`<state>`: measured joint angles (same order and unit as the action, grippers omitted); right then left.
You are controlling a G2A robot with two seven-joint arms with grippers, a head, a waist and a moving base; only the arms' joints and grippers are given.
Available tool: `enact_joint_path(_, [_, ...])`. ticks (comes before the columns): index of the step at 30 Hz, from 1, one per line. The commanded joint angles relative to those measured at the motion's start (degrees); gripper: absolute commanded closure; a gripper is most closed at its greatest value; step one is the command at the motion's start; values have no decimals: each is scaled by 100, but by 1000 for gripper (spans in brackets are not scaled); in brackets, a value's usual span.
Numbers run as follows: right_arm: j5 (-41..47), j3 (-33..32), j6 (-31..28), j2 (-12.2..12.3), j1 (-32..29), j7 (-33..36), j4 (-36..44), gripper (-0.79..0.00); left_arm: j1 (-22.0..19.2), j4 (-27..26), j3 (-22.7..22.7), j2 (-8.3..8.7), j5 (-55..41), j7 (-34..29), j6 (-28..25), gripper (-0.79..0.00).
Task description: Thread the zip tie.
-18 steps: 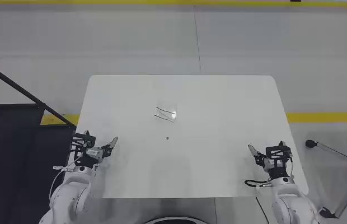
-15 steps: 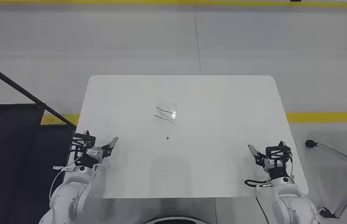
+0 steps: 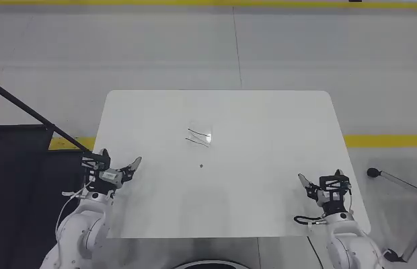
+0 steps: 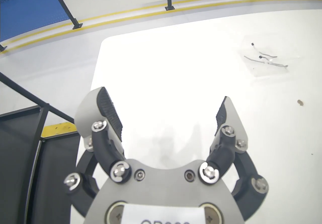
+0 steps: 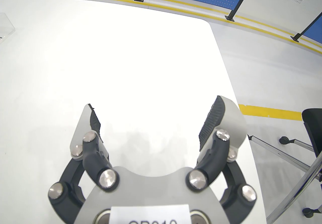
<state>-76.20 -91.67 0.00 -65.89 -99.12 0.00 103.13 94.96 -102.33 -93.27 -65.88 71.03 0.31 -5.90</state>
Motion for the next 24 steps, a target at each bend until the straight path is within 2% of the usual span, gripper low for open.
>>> enact_joint_path(1, [0, 0, 0, 0, 0, 0, 0, -785, -269, 102, -23, 10, -216, -167, -309, -785])
enact_joint_path(6, [0, 0, 0, 0, 0, 0, 0, -785, -1128, 566, 14, 48, -819, -994, -1177, -785])
enact_joint_path(10, [0, 0, 0, 0, 0, 0, 0, -785, -1808, 1013, 157, 48, -1351, -1576, -1500, -785])
enact_joint_path(14, [0, 0, 0, 0, 0, 0, 0, -785, -2304, 1296, 297, 46, -1857, -2081, -1720, -785])
enact_joint_path(16, [0, 0, 0, 0, 0, 0, 0, -785, -2473, 1391, 335, 54, -2005, -2332, -1801, -785])
enact_joint_path(24, [0, 0, 0, 0, 0, 0, 0, -785, -2473, 1391, 335, 54, -2005, -2332, -1801, -785])
